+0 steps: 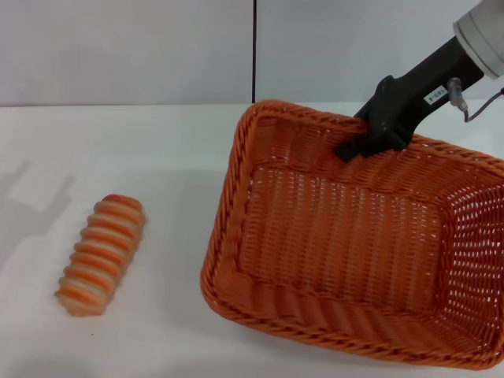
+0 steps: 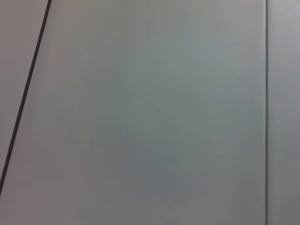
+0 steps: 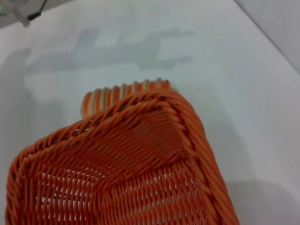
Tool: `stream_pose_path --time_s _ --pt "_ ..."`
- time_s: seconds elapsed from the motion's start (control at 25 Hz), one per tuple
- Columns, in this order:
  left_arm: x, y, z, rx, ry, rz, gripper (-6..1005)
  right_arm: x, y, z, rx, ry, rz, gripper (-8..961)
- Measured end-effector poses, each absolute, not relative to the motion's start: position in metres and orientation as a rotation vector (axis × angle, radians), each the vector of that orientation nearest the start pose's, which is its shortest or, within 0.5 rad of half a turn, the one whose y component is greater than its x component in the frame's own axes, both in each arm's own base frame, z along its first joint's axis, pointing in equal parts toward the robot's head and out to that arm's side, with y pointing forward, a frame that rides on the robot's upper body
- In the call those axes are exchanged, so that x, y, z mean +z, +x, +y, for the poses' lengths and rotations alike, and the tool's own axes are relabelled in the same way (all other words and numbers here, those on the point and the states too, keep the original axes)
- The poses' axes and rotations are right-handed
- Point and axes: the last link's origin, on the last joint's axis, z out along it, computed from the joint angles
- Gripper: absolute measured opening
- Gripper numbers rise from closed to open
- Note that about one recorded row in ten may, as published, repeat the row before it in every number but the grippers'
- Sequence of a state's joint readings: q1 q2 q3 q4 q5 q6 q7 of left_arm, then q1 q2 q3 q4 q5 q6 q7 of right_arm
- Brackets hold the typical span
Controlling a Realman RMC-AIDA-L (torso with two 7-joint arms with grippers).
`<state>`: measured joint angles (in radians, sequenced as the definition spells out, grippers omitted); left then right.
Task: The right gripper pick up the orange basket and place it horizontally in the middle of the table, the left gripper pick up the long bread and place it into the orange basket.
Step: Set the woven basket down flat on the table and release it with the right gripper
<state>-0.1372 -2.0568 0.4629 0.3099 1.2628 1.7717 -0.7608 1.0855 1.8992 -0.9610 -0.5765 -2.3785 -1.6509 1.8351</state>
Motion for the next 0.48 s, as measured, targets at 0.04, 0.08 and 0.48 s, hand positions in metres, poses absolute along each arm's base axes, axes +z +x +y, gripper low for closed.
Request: stream_pose_path --time_s 0.04,0.08,0.48 --pt "0.069 -0.354 0.214 -1.113 -1.706 -0.424 804 0.02 0.137 0.416 -0.221 -3.136 0.46 133" --pt "0.069 -0.354 0.214 -1.113 -1.706 -0.424 804 0.02 0.138 0.416 -0.235 -3.13 0.458 133" --pt "0.07 -0.354 0.215 -1.109 -1.706 -0.426 803 0.003 0.149 0.415 -0.31 -3.111 0.367 133"
